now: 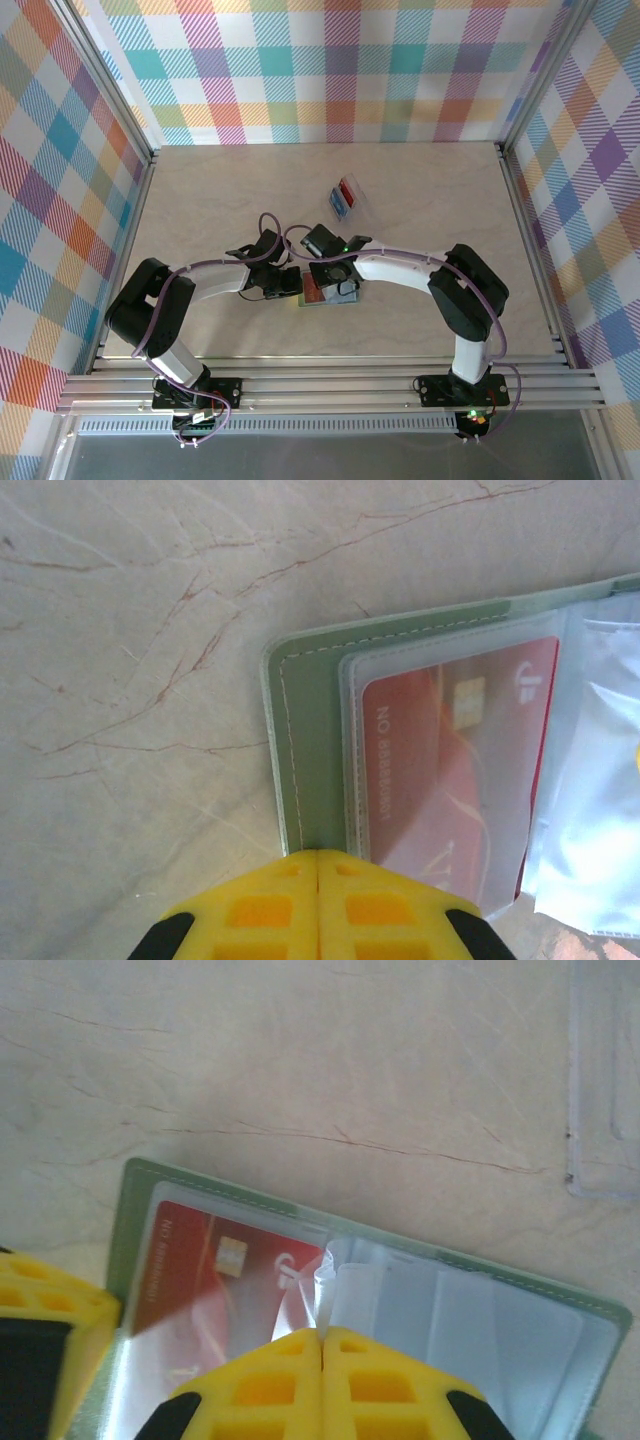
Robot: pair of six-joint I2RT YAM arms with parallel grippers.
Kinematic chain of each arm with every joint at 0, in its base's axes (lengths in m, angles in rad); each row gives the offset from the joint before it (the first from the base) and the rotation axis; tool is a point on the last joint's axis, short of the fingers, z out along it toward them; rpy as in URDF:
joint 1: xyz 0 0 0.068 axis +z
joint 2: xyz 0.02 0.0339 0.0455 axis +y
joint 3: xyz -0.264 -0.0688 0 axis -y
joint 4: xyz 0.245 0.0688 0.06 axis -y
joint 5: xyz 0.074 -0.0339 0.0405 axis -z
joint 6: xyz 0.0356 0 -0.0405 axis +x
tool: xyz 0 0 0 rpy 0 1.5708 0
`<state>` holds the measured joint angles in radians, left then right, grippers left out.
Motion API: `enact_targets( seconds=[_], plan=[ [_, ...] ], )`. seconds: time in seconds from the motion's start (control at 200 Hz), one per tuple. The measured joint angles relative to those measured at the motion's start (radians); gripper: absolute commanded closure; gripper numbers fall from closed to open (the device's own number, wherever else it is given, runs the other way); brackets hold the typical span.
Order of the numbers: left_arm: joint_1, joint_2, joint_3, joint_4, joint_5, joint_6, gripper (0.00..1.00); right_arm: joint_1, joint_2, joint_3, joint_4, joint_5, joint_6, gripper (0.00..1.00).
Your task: Put the credit cards into the card holder
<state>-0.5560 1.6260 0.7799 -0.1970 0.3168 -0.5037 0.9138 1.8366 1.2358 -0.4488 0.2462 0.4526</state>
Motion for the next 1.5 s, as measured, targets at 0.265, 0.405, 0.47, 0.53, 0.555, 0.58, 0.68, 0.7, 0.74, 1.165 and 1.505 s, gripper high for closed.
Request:
enact_targets(
  seconds=[0.265, 0.405, 0.47, 0.53, 0.555, 0.58, 0.68, 0.7, 0.74, 1.165, 1.505],
  plan=[
    [0.000, 0.002, 0.002, -0.003, 0.004, 0.000, 0.93, 0.002, 0.015, 0.010, 0.035, -0.120, 0.006, 0.71],
    [0.000, 0.002, 0.002, -0.004, 0.005, -0.002, 0.93, 0.002, 0.019, 0.009, 0.057, -0.190, 0.013, 0.63],
    [0.001, 0.002, 0.002, -0.003, 0.007, -0.005, 0.93, -0.011, 0.018, -0.002, 0.065, -0.219, 0.020, 0.59],
    [0.001, 0.002, 0.002, -0.003, 0.007, -0.004, 0.92, -0.021, 0.013, -0.019, 0.084, -0.253, 0.022, 0.57],
    [0.001, 0.001, 0.002, -0.003, 0.007, -0.004, 0.92, -0.024, 0.009, -0.029, 0.095, -0.270, 0.025, 0.56],
    [0.001, 0.001, 0.002, -0.003, 0.007, -0.004, 0.92, -0.027, 0.005, -0.037, 0.102, -0.282, 0.026, 0.55],
    [0.001, 0.000, 0.002, -0.003, 0.007, -0.004, 0.92, -0.035, -0.025, -0.071, 0.122, -0.320, 0.031, 0.51],
    [0.001, 0.000, 0.002, -0.003, 0.007, -0.004, 0.92, -0.036, -0.034, -0.079, 0.126, -0.327, 0.031, 0.50],
    [0.001, 0.000, 0.002, -0.004, 0.007, -0.005, 0.92, -0.035, -0.057, -0.092, 0.128, -0.332, 0.035, 0.47],
    [0.001, -0.005, -0.004, 0.004, 0.006, -0.004, 0.92, -0.030, -0.146, -0.135, 0.089, -0.208, 0.034, 0.47],
    [0.001, -0.012, -0.013, 0.014, 0.004, -0.005, 0.92, -0.026, -0.056, -0.146, 0.111, -0.225, 0.032, 0.66]
  ],
)
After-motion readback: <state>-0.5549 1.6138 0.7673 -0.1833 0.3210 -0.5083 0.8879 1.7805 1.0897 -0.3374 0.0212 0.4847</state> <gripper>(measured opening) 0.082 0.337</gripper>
